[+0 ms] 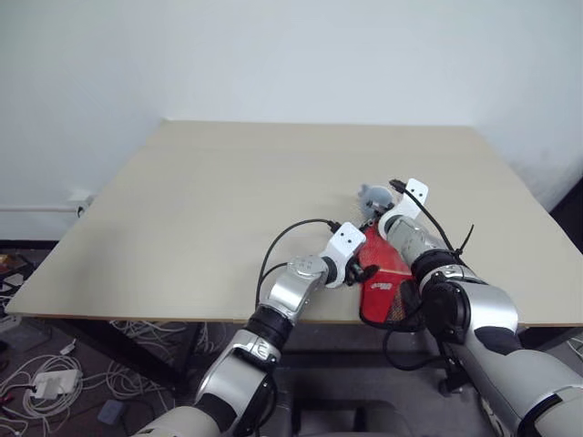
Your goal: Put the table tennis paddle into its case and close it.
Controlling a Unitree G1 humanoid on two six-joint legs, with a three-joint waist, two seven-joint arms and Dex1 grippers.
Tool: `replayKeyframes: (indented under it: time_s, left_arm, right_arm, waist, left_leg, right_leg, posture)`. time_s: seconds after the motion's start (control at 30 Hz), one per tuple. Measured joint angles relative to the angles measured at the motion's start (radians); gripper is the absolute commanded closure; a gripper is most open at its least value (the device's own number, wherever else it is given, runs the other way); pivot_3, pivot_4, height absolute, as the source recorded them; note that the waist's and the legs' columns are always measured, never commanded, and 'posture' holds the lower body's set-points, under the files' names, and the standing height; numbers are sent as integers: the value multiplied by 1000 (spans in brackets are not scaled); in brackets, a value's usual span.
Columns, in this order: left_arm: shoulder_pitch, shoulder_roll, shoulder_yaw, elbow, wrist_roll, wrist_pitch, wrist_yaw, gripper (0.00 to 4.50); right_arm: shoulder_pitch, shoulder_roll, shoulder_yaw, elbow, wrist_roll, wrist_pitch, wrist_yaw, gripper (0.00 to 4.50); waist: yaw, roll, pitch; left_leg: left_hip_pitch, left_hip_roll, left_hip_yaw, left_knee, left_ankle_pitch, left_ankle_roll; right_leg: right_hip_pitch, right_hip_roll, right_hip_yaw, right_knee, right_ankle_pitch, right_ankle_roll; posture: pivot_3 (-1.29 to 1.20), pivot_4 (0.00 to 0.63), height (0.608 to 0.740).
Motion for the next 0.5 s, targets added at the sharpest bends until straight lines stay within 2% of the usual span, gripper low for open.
replayKeyframes:
  time_s: [0.17,0.33,0.5]
  left_arm:
    - [20,6,19,-20,-14,26,5,1107]
    - [28,11,21,-39,-20,40,11,1107]
    - [39,22,16,-51,-22,12,-5,1107]
  right_arm:
    - [-5,-2,-38,4,20,-25,-37,4490]
    - [-5,-2,-18,6,6,-34,-22,4490]
    - [-17,0,7,-15,12,33,201,4490]
  waist:
    - [-2,0,0]
    - [-4,0,0]
    - [-16,0,0]
  left_leg:
    - [0,0,0,0,0,0]
    - [0,0,0,-1,0,0]
    - [0,0,0,-1,1,1]
  right_leg:
    - [0,0,0,0,0,0]
    - [0,0,0,0,0,0]
    - [0,1,1,0,0,0]
  posture:
    - [0,0,716]
    - [0,0,716]
    - [0,0,716]
